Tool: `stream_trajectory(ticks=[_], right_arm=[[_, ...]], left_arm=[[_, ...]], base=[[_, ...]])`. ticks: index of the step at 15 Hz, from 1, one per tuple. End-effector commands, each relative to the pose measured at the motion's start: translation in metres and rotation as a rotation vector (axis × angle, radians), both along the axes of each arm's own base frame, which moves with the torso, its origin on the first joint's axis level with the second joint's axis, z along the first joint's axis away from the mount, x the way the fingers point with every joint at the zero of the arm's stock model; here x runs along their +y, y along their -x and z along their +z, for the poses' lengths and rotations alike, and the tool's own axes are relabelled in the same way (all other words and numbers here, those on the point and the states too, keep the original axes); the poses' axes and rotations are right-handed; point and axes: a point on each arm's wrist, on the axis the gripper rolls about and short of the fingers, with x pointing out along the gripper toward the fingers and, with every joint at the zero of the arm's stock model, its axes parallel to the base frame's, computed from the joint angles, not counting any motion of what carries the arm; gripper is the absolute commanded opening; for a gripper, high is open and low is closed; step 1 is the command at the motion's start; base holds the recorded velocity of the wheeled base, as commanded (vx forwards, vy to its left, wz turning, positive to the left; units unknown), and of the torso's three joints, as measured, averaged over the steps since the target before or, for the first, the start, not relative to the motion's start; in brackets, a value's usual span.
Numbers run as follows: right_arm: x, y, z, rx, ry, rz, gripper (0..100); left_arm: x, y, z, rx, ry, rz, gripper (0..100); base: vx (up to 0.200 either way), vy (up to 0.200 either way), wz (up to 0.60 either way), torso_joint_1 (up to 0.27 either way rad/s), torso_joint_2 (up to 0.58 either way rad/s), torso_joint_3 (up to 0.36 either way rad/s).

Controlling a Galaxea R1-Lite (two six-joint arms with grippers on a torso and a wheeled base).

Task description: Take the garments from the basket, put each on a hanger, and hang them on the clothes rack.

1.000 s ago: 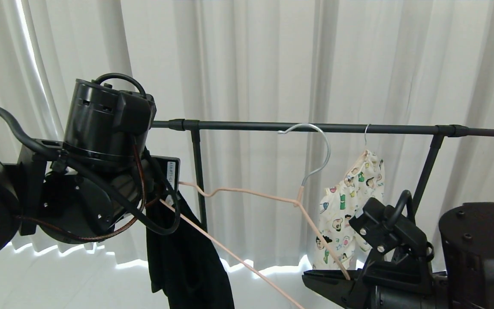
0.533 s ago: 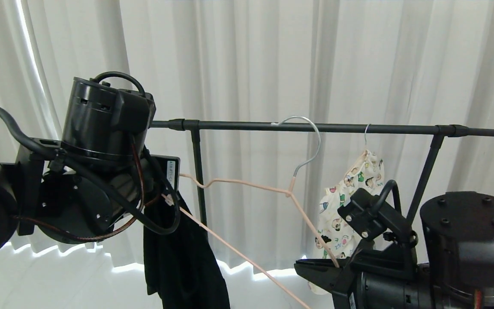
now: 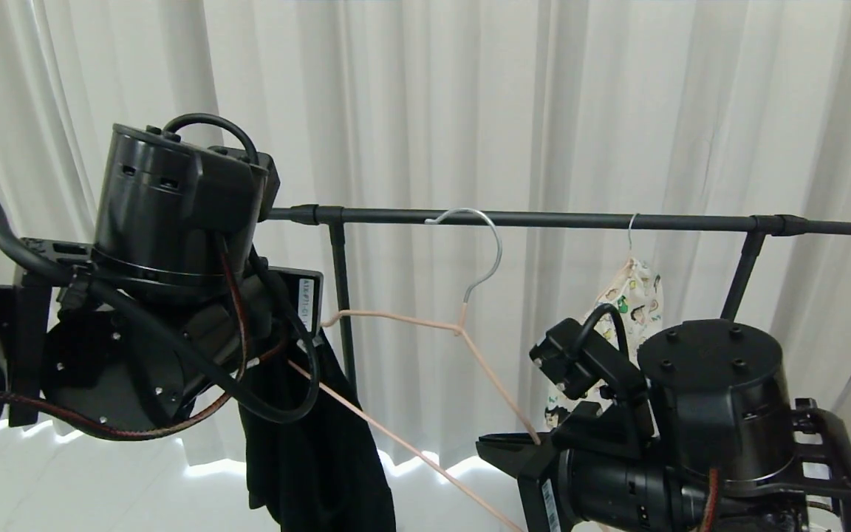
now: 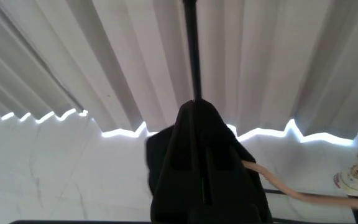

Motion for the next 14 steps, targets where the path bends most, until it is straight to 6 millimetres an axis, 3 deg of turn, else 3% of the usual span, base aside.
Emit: stream_trajectory(ticks=[1,14], right_arm=[[0.007,-0.003,-0.008,0.013,0.023,0.001,0],[0.019,-0.006,-0.010,0.015,0.025,0.011,0]], left_arm=[[-0.003,0.004,0.002,-0.006,0.005,-0.021,0],[-0.064,0.064,0.023,-0.050,0.063,-0.363,0]], base=[[0.000,0.000,0.00,0.000,0.00,0.000],[0.000,0.000,0.00,0.000,0.00,0.000]])
